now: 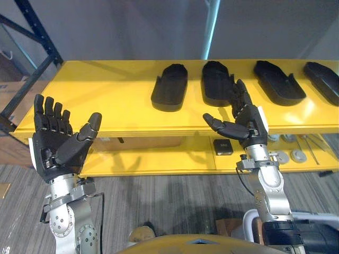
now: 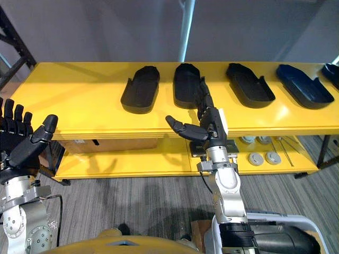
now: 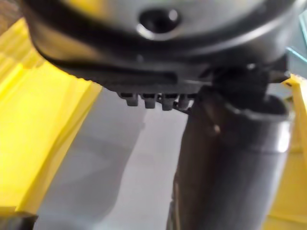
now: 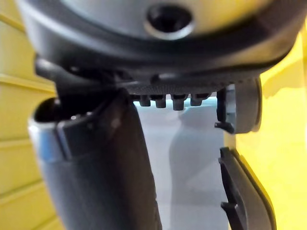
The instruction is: Walk over and take three plastic housings, then place them on the shelf
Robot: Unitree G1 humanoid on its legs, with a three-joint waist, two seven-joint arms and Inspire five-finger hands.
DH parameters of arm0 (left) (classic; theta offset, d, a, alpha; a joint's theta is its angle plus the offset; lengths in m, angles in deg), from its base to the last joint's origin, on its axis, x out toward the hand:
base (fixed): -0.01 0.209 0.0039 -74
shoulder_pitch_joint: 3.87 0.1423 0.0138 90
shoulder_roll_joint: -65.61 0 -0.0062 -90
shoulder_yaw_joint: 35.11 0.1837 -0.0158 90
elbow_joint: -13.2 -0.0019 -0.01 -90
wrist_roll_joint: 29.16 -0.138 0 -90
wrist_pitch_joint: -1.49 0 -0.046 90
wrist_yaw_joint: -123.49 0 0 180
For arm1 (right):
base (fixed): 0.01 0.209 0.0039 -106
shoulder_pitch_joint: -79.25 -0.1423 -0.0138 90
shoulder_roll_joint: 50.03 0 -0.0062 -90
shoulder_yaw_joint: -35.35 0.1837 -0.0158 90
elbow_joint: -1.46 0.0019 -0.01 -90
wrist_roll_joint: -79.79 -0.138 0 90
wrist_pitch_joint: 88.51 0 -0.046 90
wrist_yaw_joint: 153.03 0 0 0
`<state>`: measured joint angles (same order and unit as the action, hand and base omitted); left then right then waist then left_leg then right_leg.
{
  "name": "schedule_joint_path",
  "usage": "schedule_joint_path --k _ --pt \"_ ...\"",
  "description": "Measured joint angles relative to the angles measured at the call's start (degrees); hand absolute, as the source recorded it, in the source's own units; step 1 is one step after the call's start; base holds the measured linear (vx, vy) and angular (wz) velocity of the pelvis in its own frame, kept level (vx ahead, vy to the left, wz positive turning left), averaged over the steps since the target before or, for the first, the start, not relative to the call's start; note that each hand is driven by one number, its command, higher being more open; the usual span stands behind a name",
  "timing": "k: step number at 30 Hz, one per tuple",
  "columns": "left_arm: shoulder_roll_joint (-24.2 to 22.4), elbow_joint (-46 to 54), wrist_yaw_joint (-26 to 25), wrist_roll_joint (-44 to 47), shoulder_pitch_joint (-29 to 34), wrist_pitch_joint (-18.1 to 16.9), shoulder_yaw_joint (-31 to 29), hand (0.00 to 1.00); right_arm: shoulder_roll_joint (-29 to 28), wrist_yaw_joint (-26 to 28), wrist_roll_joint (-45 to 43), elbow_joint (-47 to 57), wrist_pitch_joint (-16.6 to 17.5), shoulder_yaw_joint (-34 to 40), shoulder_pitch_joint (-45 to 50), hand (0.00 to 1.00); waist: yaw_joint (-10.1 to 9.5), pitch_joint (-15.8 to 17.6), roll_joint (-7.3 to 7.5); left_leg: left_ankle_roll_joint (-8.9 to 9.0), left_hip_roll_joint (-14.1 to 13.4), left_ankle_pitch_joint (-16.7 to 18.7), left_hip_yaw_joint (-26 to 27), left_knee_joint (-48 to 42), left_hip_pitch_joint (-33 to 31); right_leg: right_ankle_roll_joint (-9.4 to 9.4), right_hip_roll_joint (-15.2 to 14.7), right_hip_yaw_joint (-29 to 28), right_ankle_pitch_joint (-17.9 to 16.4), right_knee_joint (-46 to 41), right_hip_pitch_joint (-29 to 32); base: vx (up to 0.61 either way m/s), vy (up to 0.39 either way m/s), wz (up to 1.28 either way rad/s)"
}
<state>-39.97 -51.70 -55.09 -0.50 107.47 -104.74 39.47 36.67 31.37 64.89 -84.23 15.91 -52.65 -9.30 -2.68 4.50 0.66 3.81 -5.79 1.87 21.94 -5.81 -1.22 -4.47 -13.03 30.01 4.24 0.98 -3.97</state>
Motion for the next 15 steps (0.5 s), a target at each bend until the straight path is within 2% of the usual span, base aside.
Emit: schedule_joint_path --k 3,9,15 --pt "0.26 0.00 1.91 -0.02 -0.48 0.36 2.67 1.00 -0.50 0.11 -0.01 0.17 0.32 -0.06 0.77 1.00 1.30 0.54 -0.04 -0.26 0.11 0.51 1.21 0.17 0.83 -0.05 -0.17 -1.27 0.00 0.07 0.06 -0.03 0.033 -0.21" --pt "0.41 0.00 6.46 0.55 -1.63 2.04 5.12 1.00 -1.96 -0.25 -0.06 1.60 1.25 0.04 4.36 1.00 1.70 0.86 -0.78 -0.03 0.03 0.15 3.57 1.16 2.43 -0.86 0.10 -3.67 0.59 0.34 0.51 0.01 0.005 -0.20" --pt "0.42 -0.08 4.79 0.46 -1.71 3.05 6.64 1.00 -4.74 1.59 -2.31 2.14 1.21 -0.05 5.29 1.00 2.75 0.88 -0.74 0.04 0.04 0.12 5.36 2.19 4.80 -0.90 0.27 -5.23 0.63 0.42 -0.33 0.02 0.005 -0.15"
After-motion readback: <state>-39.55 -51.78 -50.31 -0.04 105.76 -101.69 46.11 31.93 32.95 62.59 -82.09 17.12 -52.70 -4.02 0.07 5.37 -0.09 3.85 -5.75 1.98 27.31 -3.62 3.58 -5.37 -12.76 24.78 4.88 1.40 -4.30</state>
